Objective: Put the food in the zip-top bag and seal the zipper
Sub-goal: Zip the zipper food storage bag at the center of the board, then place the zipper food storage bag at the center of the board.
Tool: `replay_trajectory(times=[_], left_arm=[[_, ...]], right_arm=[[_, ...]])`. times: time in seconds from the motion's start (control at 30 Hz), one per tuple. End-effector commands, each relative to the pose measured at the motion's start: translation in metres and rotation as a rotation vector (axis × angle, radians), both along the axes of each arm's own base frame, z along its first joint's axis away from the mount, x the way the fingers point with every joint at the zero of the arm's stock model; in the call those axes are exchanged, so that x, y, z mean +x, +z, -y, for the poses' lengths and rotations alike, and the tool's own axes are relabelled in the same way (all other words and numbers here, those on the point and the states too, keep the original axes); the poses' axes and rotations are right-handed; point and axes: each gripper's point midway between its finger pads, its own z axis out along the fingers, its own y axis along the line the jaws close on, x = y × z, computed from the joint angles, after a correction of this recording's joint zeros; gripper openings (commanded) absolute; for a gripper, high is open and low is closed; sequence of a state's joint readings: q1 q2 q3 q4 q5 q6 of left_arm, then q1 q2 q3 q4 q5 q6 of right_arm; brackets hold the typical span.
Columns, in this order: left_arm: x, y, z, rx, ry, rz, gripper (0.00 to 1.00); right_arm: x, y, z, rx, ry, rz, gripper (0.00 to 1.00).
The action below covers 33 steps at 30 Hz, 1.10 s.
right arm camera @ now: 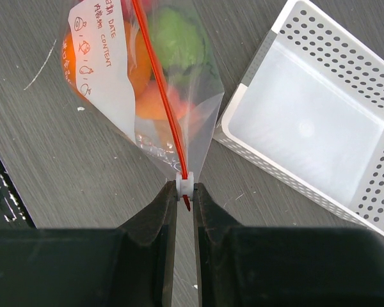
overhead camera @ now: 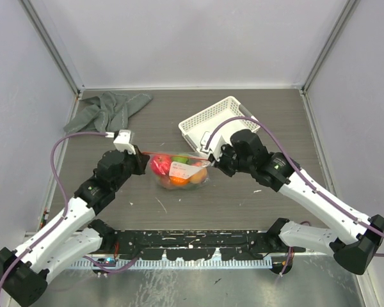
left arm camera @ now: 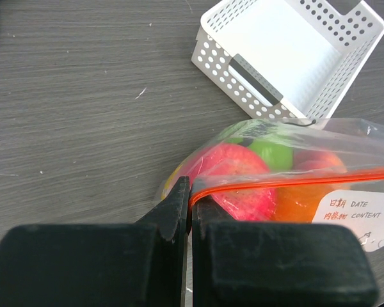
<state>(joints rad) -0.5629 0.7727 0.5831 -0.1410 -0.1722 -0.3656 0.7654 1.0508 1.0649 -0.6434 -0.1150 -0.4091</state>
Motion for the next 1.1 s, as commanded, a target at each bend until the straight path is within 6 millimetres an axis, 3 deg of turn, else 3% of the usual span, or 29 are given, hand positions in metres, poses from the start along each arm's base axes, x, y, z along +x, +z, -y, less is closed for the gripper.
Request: replay_trajectory(times=[0.0,0.17,0.37,0.53,0.7,0.87,1.0,1.07], left_arm=[[0.016,0.027,-0.02,-0.043,0.116,0.049,0.0],[0.03,0.039,-0.023,-0.064,0.138,0.049,0.0],[0.071,0.061,-0.032,-0.081,0.205,0.063,0.0],[0.112,0.07,-0.038,-0.097,0.241,0.068,0.0],[0.143,0.07,-0.023,-0.11,0.202,0.056,0.0],[0.148,0.073,-0.008,-0.129,0.129,0.047,0.0],[0.127,0.067,-0.008,-0.152,0.108,0.035,0.0],[0.113,0.055,-0.006,-0.169,0.088,-0.007,0.0]], right_arm=[[0.008,0.01,0.015,-0.008,-0.075,0.035,0.01],[0.027,0.027,-0.005,0.032,-0.051,0.09,0.01],[0.092,0.041,-0.018,0.052,-0.135,0.175,0.01],[0.159,0.06,-0.002,0.08,-0.306,0.279,0.01],[0.203,0.068,0.016,0.091,-0.416,0.399,0.01],[0.203,0.063,0.017,0.084,-0.383,0.439,0.01],[0.175,0.045,0.01,0.116,-0.291,0.363,0.01],[0.157,0.033,0.005,0.148,-0.243,0.302,0.01]])
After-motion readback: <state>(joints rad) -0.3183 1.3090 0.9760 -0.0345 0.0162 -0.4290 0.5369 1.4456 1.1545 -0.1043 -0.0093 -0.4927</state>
